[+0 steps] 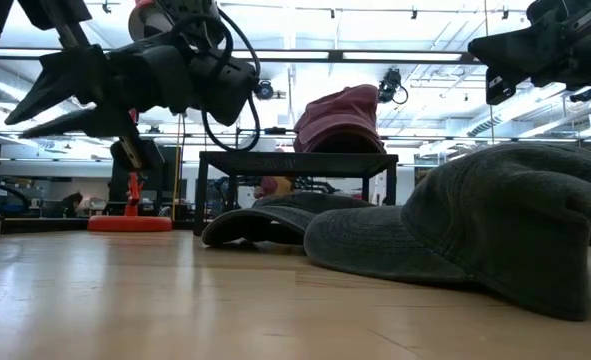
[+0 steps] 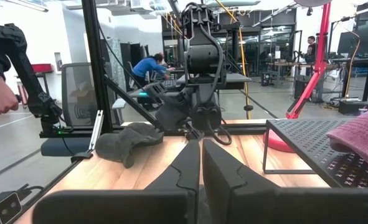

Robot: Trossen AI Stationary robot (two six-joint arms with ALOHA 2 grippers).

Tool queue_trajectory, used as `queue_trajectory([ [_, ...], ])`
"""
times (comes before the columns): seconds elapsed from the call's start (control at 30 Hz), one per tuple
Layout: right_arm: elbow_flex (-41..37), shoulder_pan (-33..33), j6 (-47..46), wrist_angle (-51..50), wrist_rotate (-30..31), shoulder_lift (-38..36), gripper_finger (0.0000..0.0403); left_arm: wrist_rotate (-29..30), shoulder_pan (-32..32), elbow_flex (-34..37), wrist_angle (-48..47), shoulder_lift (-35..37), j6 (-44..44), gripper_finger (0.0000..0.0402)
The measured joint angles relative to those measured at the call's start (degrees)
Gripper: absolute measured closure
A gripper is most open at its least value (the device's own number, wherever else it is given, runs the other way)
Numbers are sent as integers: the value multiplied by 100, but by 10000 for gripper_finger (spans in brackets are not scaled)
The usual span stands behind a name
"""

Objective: Pick & Place hat
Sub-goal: Put the bottom left black cap on the shelf

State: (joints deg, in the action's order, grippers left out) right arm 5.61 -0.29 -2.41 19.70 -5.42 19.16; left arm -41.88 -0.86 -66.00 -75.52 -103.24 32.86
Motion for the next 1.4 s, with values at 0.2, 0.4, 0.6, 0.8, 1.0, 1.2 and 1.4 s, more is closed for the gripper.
queue_trajectory([
  [0.2,0,0,0,0,0,0,380,113,13,0,36,0,-7,253],
  [0.4,0,0,0,0,0,-1,380,113,115,4,36,0,-66,163],
  [0.6,0,1,0,0,1,-1,380,119,239,7,34,0,-225,132],
  [0.8,0,1,1,0,0,-2,380,160,301,7,34,0,-266,139],
  [1.0,0,-1,-1,-1,0,-1,380,420,299,9,22,0,-375,142],
  [1.2,0,-1,0,0,0,-1,380,475,341,9,19,0,-371,142],
  [1.4,0,1,-1,2,-1,0,380,585,339,13,165,288,-375,142],
])
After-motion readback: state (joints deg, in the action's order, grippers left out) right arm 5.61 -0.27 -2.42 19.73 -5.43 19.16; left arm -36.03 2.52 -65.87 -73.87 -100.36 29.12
